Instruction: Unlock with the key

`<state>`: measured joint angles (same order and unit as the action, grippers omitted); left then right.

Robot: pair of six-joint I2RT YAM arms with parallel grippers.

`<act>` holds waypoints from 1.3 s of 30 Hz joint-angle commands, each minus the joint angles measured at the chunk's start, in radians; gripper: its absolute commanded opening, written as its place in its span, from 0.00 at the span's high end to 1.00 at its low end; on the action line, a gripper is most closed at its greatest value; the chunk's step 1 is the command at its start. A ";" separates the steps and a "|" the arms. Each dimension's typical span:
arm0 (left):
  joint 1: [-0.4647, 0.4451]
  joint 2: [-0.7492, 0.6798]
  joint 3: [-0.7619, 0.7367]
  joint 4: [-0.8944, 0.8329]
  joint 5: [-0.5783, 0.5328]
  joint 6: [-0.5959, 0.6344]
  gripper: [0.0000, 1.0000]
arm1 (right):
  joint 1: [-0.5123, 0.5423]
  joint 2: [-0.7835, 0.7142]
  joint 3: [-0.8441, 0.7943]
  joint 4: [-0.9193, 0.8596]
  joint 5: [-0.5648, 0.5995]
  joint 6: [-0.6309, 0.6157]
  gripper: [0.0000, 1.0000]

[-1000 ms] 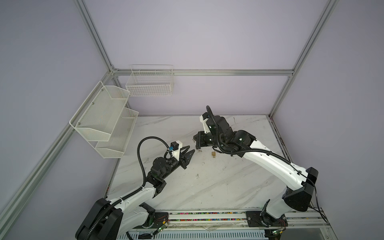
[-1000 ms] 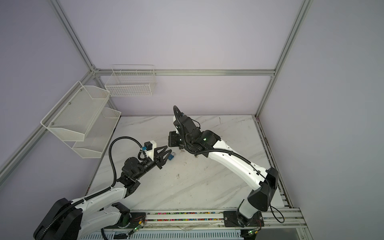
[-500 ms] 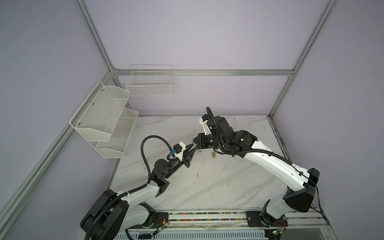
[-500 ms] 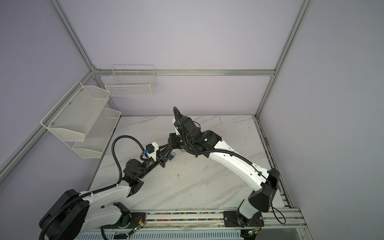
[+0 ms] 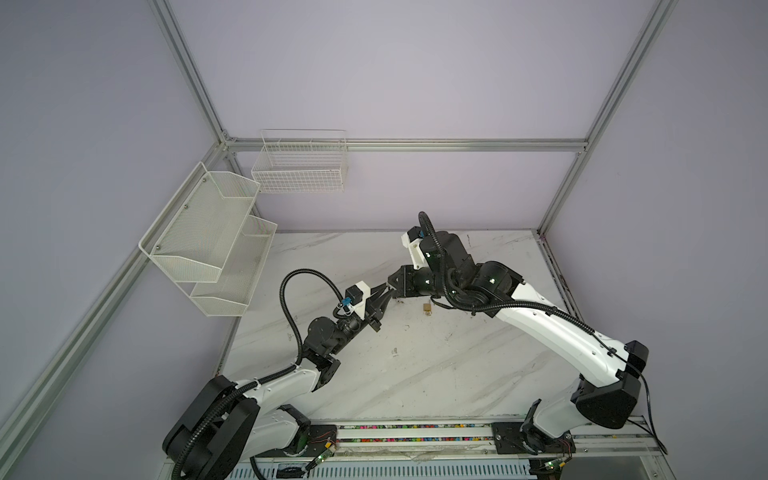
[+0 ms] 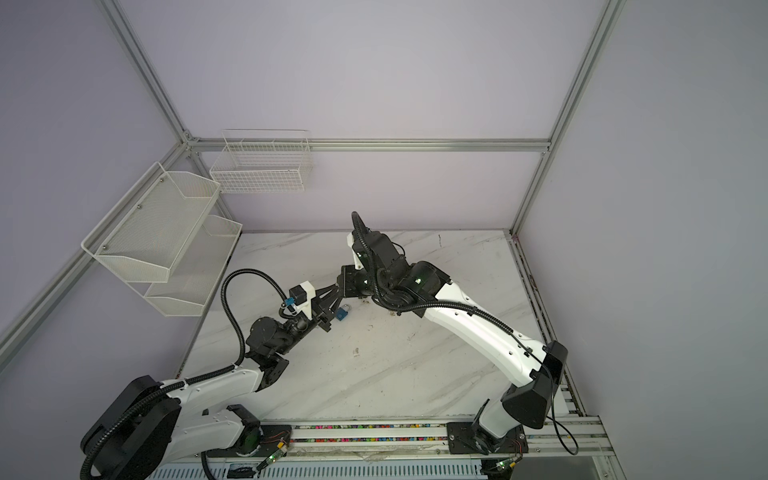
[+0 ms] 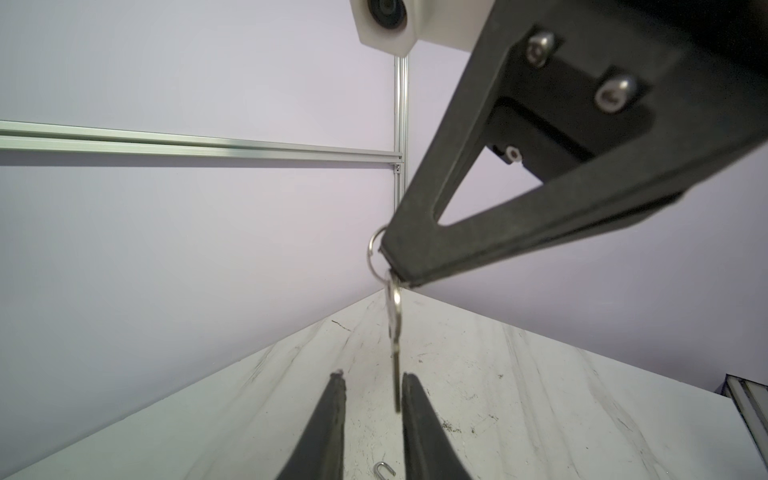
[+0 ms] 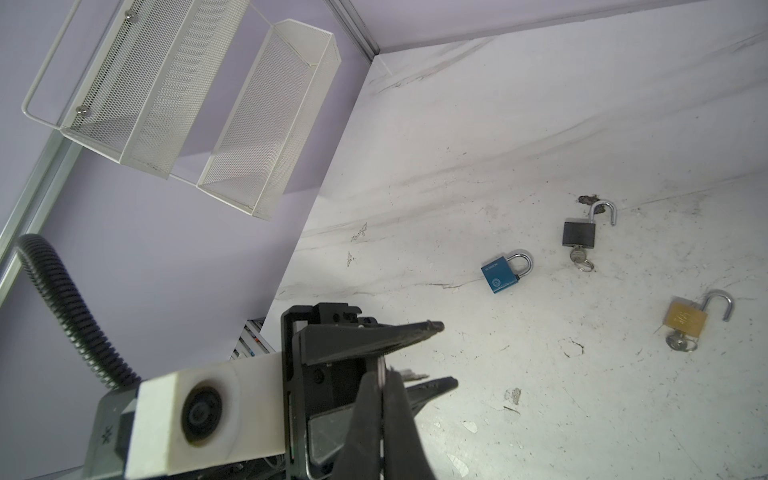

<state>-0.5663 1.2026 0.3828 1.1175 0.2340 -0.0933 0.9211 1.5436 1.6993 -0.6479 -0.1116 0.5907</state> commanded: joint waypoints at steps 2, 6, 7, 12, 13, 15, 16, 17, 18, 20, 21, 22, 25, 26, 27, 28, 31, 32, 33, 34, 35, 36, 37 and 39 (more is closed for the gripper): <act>-0.005 0.007 0.100 0.080 0.025 -0.010 0.78 | 0.000 -0.013 -0.016 -0.006 -0.004 0.003 1.00; -0.006 0.017 0.108 0.079 0.019 -0.012 0.83 | 0.000 -0.023 -0.018 0.002 0.000 0.004 1.00; -0.006 0.020 0.108 0.079 0.019 -0.016 0.83 | 0.001 -0.026 -0.020 0.004 0.001 0.004 1.00; -0.006 0.029 0.099 0.085 0.026 -0.024 0.82 | 0.001 -0.031 -0.014 0.002 0.006 0.006 1.00; -0.006 0.029 0.099 0.088 0.031 -0.026 0.82 | 0.000 -0.032 -0.012 0.002 0.008 0.005 1.00; -0.006 0.029 0.098 0.088 0.037 -0.029 0.83 | 0.001 -0.031 -0.008 0.001 0.010 0.006 1.00; -0.006 0.028 0.098 0.087 0.038 -0.028 0.83 | 0.001 -0.031 -0.006 0.001 0.012 0.006 1.00; -0.006 0.028 0.098 0.087 0.038 -0.029 0.84 | 0.000 -0.031 -0.006 0.001 0.013 0.006 1.00; -0.006 0.027 0.098 0.087 0.036 -0.029 0.86 | 0.000 -0.033 -0.006 0.001 0.016 0.006 1.00; -0.006 0.025 0.097 0.085 0.036 -0.028 0.90 | 0.000 -0.037 -0.006 0.001 0.027 0.006 1.00; -0.007 0.022 0.097 0.082 0.036 -0.028 0.91 | 0.001 -0.039 -0.008 0.001 0.030 0.006 1.00; -0.006 0.022 0.097 0.079 0.036 -0.027 0.93 | 0.000 -0.044 -0.014 0.006 0.033 0.005 1.00; -0.006 0.020 0.094 0.075 0.042 -0.023 0.99 | -0.002 -0.049 -0.016 0.009 0.041 0.005 1.00; -0.006 0.018 0.093 0.079 0.046 -0.023 1.00 | -0.001 -0.051 -0.018 0.008 0.041 0.003 1.00; -0.006 0.015 0.093 0.076 0.049 -0.022 1.00 | -0.002 -0.050 -0.018 0.009 0.041 0.002 1.00; -0.006 0.012 0.093 0.070 0.052 -0.020 1.00 | -0.002 -0.054 -0.020 0.010 0.043 -0.001 1.00; -0.006 -0.017 0.107 -0.006 0.068 -0.011 1.00 | -0.002 -0.061 -0.030 0.020 0.036 -0.017 1.00; -0.005 -0.029 0.118 -0.050 0.075 -0.007 1.00 | -0.002 -0.065 -0.033 0.025 0.026 -0.030 1.00; -0.004 -0.042 0.128 -0.090 0.081 -0.006 1.00 | -0.006 -0.066 -0.033 0.025 0.024 -0.041 1.00; -0.004 -0.057 0.139 -0.136 0.080 -0.016 1.00 | -0.010 -0.071 -0.035 0.025 0.028 -0.057 1.00; -0.004 -0.074 0.146 -0.180 0.080 -0.023 1.00 | -0.015 -0.079 -0.043 0.028 0.032 -0.077 0.87; -0.003 -0.090 0.151 -0.216 0.084 -0.028 1.00 | -0.020 -0.093 -0.057 0.045 0.032 -0.097 0.76; -0.004 -0.110 0.155 -0.262 0.081 -0.039 1.00 | -0.022 -0.114 -0.086 0.077 0.028 -0.129 0.61; -0.003 -0.149 0.168 -0.365 0.093 -0.040 1.00 | -0.047 -0.145 -0.148 0.133 -0.011 -0.170 0.48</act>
<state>-0.5716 1.1042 0.4530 0.9001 0.3058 -0.1207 0.9009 1.4590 1.6039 -0.5941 -0.0990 0.5030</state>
